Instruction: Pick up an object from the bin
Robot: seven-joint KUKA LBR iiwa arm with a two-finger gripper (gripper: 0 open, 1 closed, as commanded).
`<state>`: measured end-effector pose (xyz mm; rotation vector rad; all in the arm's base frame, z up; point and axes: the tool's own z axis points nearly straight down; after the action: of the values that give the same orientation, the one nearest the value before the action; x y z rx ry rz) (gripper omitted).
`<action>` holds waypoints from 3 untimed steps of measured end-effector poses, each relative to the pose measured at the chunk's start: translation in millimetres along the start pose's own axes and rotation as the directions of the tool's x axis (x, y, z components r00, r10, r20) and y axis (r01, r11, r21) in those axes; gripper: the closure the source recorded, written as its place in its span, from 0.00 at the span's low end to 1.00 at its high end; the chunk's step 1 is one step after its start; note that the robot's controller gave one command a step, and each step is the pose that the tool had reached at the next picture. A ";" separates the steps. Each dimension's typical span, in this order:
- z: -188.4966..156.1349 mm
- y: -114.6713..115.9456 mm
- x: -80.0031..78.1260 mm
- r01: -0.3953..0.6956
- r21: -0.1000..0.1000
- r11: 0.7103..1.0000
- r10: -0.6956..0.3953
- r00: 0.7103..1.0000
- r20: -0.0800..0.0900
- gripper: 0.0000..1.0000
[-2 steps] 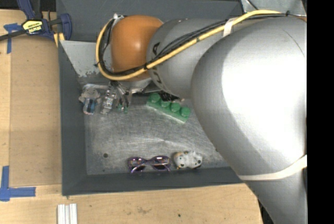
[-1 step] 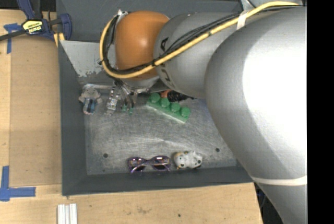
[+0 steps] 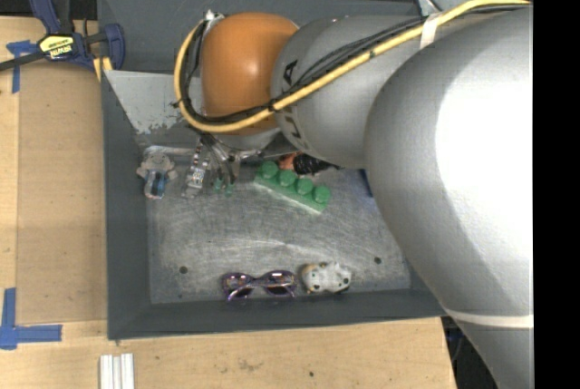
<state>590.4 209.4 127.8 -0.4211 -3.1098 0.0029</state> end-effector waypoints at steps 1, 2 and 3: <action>-13.1 3.0 -3.0 0.000 -0.004 1.000 0.000 1.000 0.004 1.00; 55.1 33.2 -30.3 0.323 -0.003 0.946 -0.323 0.946 0.008 0.00; 51.7 34.0 -33.0 0.320 -0.006 0.947 -0.320 0.947 0.019 1.00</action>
Offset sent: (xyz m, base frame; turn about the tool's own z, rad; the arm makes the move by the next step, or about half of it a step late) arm 0.0359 0.0237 -0.0578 -0.3284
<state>631.1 233.3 75.9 0.0896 -3.1556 -0.0079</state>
